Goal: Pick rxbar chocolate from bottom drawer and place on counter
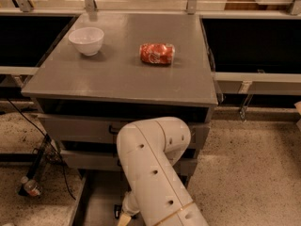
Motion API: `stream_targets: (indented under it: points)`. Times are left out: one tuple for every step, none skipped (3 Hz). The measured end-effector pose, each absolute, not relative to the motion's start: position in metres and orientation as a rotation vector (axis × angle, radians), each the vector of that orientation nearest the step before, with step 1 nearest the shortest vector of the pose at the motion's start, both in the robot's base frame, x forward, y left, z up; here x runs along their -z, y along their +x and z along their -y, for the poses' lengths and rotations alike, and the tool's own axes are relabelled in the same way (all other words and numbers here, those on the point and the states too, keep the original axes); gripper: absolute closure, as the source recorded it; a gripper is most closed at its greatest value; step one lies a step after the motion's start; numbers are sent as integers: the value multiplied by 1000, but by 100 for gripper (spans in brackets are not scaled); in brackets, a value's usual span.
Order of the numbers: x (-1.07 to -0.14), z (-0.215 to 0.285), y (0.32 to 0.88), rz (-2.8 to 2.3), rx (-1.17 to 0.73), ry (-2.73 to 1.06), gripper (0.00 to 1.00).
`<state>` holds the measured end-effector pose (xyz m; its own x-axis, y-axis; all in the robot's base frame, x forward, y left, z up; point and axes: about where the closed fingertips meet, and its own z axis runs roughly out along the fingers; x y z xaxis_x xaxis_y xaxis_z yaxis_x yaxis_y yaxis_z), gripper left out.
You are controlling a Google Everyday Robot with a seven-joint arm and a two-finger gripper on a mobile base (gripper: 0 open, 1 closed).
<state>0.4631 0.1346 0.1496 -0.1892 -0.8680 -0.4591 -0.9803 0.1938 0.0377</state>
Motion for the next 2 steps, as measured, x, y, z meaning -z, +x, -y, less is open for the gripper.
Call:
stream_targets:
  points:
    - [-149,-135,463,-2139,-468,-1740,15]
    - [-148,-135,462,-2139,-471,-1724,33]
